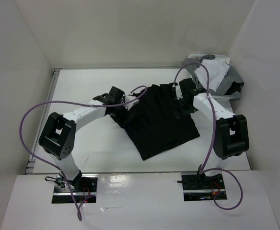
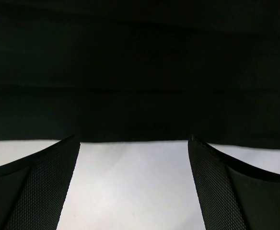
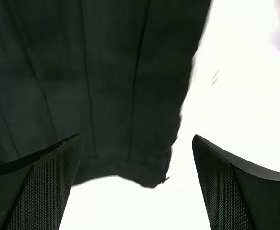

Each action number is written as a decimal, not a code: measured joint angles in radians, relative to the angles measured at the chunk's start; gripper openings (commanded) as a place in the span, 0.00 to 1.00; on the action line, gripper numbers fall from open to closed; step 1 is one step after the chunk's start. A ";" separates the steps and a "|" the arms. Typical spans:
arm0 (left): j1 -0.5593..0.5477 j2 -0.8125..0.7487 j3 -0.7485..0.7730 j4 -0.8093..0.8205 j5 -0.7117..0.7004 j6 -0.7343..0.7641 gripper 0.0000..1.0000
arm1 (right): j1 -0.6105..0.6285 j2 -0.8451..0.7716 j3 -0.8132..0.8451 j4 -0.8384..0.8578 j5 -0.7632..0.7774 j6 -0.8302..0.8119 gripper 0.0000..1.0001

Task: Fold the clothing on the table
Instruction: Flatten the skirt out

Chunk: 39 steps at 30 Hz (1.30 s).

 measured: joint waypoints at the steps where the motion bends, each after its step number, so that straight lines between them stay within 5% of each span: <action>1: 0.007 0.018 0.016 0.011 0.004 -0.007 0.99 | 0.000 0.000 -0.014 -0.012 0.000 -0.003 0.99; 15: 0.119 0.238 0.243 0.063 0.071 -0.042 0.99 | 0.000 -0.060 -0.076 -0.141 -0.012 -0.017 0.99; 39: 0.109 0.264 0.188 0.002 0.005 -0.016 0.99 | 0.005 0.075 -0.075 -0.180 -0.132 -0.035 0.99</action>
